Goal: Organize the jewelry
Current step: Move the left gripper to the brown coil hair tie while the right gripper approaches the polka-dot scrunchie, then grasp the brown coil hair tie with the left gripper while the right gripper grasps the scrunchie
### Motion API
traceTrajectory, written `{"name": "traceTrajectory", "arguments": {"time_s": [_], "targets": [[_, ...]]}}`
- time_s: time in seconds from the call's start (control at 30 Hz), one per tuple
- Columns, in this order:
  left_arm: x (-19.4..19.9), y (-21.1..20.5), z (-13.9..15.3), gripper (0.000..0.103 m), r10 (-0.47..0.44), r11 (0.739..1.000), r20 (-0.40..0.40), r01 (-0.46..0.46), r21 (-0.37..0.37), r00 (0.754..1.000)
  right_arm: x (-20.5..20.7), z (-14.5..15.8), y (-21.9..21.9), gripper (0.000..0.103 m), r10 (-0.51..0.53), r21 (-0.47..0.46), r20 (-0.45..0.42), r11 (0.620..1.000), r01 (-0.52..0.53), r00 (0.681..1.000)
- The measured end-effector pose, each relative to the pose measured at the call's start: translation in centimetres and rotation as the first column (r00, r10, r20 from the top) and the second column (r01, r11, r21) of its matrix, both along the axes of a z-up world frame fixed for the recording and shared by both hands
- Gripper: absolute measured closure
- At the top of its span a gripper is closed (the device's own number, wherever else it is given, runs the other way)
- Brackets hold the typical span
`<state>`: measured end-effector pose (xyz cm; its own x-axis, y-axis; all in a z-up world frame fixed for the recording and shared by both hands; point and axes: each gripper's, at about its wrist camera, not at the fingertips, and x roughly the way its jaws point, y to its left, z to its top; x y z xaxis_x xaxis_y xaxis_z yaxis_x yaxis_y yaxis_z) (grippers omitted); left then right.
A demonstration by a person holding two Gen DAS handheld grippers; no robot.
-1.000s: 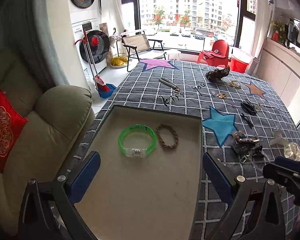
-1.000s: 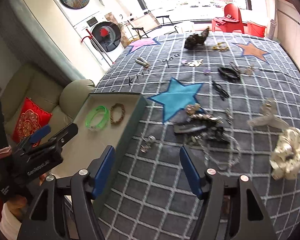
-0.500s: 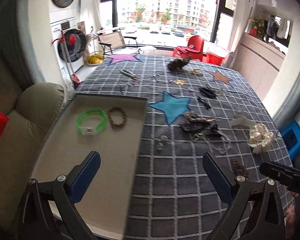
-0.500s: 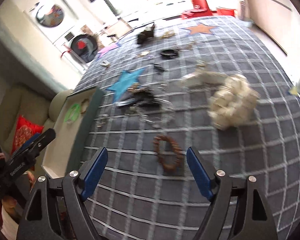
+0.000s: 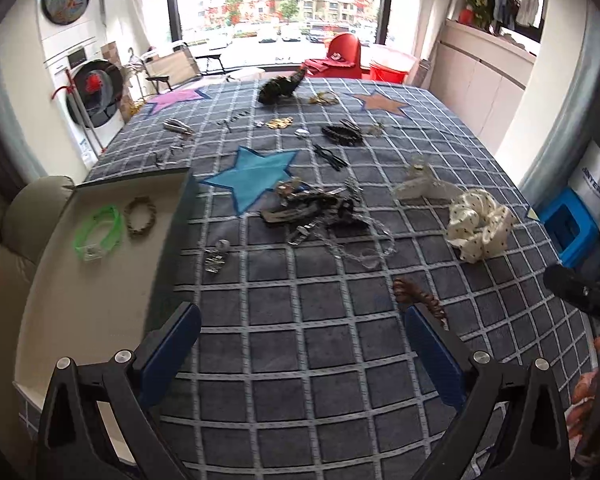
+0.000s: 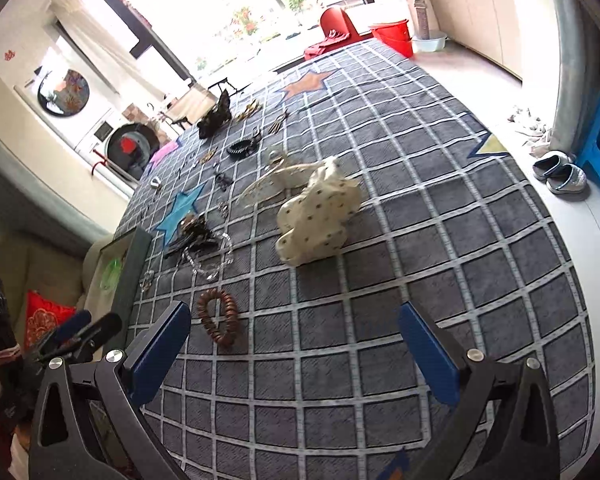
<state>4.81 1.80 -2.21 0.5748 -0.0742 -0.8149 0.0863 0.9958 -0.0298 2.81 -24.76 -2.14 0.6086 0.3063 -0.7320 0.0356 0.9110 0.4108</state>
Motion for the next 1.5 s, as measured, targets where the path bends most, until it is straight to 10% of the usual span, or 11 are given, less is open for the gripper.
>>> {"name": "traceTrajectory", "arguments": {"time_s": [1.23, 1.4, 1.5], "targets": [[3.1, -8.7, -6.5, 0.001, -0.055, 0.998, -0.112, 0.056, 0.008, 0.992, 10.1, -3.9, 0.0, 0.0, -0.003, -0.003, -0.146, 1.0, 0.002, 0.989], [3.1, -9.5, -6.5, 0.026, -0.085, 0.995, -0.107, 0.089, 0.038, 0.991, 10.1, -3.9, 0.9, 0.004, -0.008, -0.073, -0.137, 0.997, -0.002, 0.991], [3.0, -9.8, -6.3, 0.044, -0.101, 0.994, -0.102, 0.105, 0.032, 0.99, 10.0, -3.8, 1.4, 0.026, -0.005, -0.132, -0.129, 0.991, -0.012, 0.992]]}}
